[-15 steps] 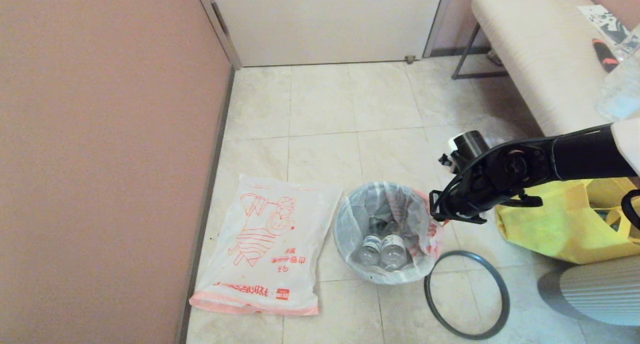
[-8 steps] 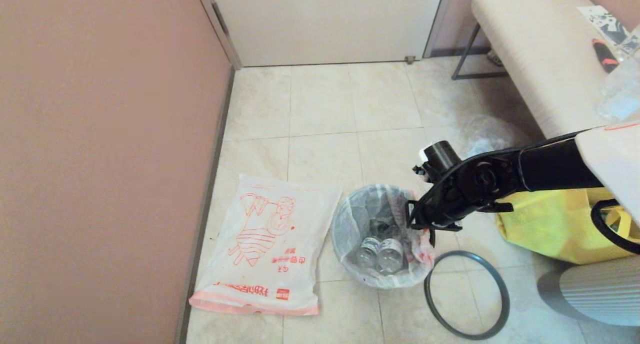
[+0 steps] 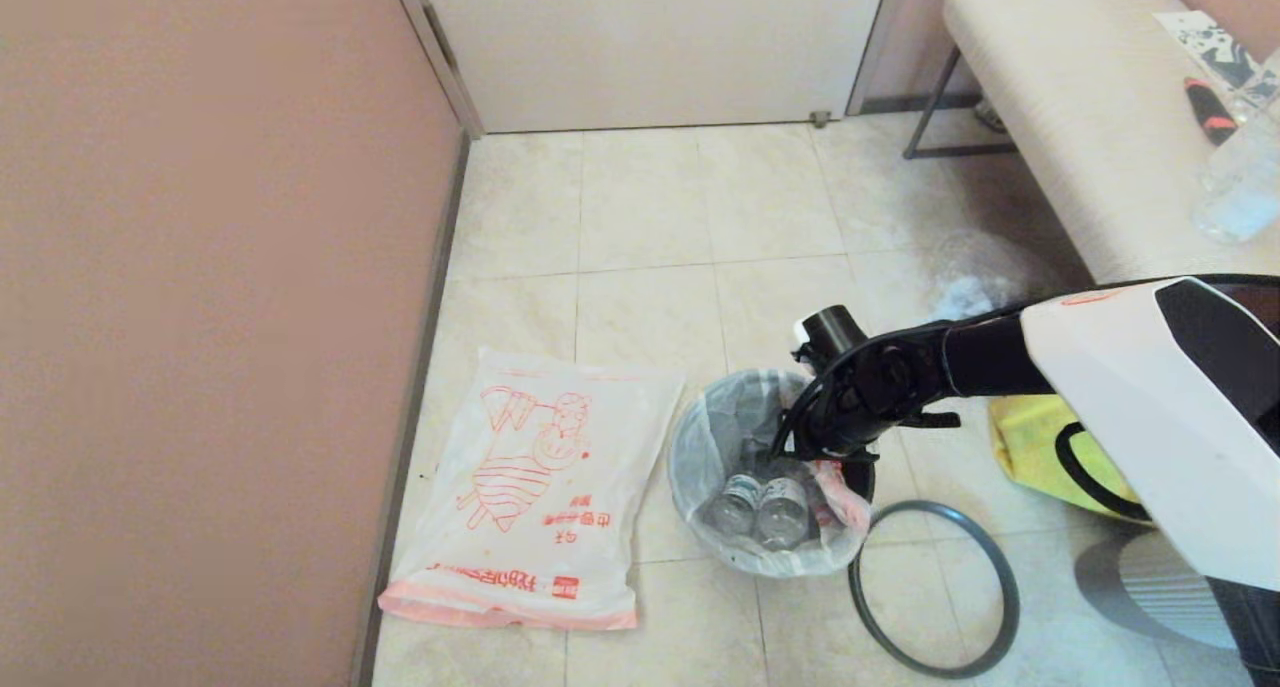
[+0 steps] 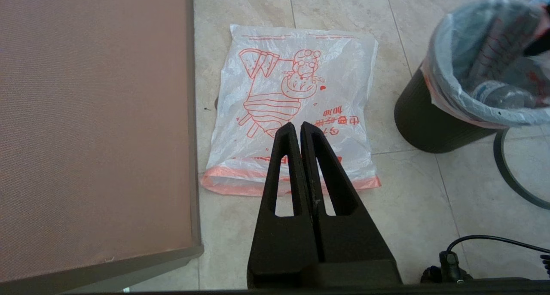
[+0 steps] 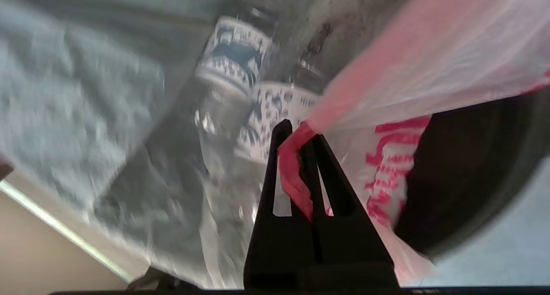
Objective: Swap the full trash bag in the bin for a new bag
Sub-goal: Place the trash bag on the floor
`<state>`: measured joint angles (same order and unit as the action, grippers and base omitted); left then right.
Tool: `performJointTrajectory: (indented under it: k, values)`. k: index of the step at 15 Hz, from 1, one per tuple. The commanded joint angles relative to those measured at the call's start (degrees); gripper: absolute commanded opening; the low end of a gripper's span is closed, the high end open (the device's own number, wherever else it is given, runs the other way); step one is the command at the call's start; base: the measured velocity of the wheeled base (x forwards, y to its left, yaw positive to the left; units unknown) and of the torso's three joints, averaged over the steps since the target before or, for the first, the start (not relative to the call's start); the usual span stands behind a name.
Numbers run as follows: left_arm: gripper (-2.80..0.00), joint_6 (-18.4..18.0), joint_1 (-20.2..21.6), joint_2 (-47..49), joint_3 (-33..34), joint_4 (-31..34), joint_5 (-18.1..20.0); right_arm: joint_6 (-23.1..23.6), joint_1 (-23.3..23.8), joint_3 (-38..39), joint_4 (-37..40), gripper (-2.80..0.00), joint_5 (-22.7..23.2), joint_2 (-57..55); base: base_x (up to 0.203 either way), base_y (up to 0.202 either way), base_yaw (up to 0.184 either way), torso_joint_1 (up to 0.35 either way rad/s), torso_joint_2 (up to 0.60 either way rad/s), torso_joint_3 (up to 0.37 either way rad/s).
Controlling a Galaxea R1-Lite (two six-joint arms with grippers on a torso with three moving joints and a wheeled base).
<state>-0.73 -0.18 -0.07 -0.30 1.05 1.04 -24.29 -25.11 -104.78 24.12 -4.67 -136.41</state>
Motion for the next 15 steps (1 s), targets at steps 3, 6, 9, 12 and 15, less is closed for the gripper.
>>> performJointTrajectory:
  k: [3,6,9,12,15]
  values:
    - [-2.8,-0.01,0.01,0.07,0.01,0.01,0.05,4.13,-0.44,-7.92,0.85,-2.8,-1.67,-7.77,0.0,0.0,0.0,0.0,0.0,0.0]
    - [-2.8,0.03,0.01,0.07,-0.05,0.01,0.02,6.35,-0.55,-7.98,-2.47,-2.8,-2.93,-12.13,0.0,0.0,0.0,0.0,0.0,0.0]
    - [-2.8,-0.01,0.01,0.07,0.04,0.01,0.05,6.37,-0.67,-7.9,-3.04,-2.8,-3.62,-13.44,0.0,0.0,0.0,0.0,0.0,0.0]
    - [-2.8,0.01,0.01,0.07,-0.05,0.01,0.03,5.6,-0.84,-7.56,-2.89,-2.8,-7.03,-11.66,0.0,0.0,0.0,0.0,0.0,0.0]
    - [-2.8,0.01,0.01,0.07,-0.04,0.01,0.04,2.68,-0.92,-6.77,-0.28,-2.8,-7.12,-5.55,0.0,0.0,0.0,0.0,0.0,0.0]
